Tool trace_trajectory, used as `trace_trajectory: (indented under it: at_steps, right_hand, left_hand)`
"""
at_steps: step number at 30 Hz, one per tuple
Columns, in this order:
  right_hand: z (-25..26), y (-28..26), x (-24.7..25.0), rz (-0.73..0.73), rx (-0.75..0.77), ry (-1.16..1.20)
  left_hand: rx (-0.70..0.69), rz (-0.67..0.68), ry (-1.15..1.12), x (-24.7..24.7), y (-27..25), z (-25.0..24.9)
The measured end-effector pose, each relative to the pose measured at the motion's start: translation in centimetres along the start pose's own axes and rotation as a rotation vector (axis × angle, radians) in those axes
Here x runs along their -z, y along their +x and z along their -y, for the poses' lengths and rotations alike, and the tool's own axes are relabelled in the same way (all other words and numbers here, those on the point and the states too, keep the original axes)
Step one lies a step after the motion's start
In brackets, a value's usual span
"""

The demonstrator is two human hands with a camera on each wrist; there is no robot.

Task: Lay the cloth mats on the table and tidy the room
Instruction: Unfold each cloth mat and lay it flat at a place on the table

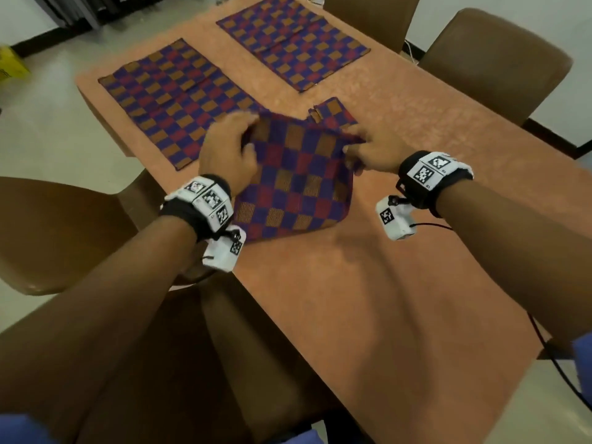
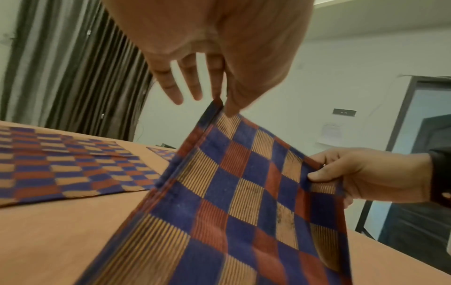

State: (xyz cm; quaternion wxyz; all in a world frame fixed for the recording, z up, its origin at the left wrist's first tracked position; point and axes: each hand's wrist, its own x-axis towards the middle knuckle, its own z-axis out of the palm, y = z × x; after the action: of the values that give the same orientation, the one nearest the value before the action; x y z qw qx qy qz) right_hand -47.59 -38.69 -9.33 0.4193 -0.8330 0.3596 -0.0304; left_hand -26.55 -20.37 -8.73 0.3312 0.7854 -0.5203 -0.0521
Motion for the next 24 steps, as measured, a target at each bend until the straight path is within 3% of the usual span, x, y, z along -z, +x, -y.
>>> trace_trajectory:
  at_steps: [4,7,9,13,17,20,24]
  right_hand:
    - [-3.8,-0.2,0.8,-0.164,-0.237,0.193]
    - [-7.7,-1.8,0.4,-0.163,-0.419,0.326]
    - [-8.9,-3.1,-0.4,-0.168,-0.446,0.450]
    - [-6.4,-5.1,-2.1,-0.076,-0.307,0.625]
    - [-5.7,-6.6,-2.6,-0.024,-0.159,0.707]
    - [-5.3,-6.0,-2.1,-0.053,-0.113,0.722]
    - [-4.5,-4.3,-1.8,-0.091,-0.094,0.727]
  left_hand:
    - [0.004,0.183,-0.016,-4.1,1.0,-2.2]
    - [0.035,0.419,-0.006,-10.3,-2.9,-3.8]
    - [0.040,0.508,0.046,-13.1,-5.9,-4.8]
    - [0.102,0.432,0.114,-15.4,-9.2,-7.3]
    - [0.231,0.316,0.165,-16.2,-9.2,-8.4]
    - [0.248,0.266,0.216,-13.9,-7.8,-6.2]
    - [0.146,0.180,0.232,-9.1,-6.6,-1.6]
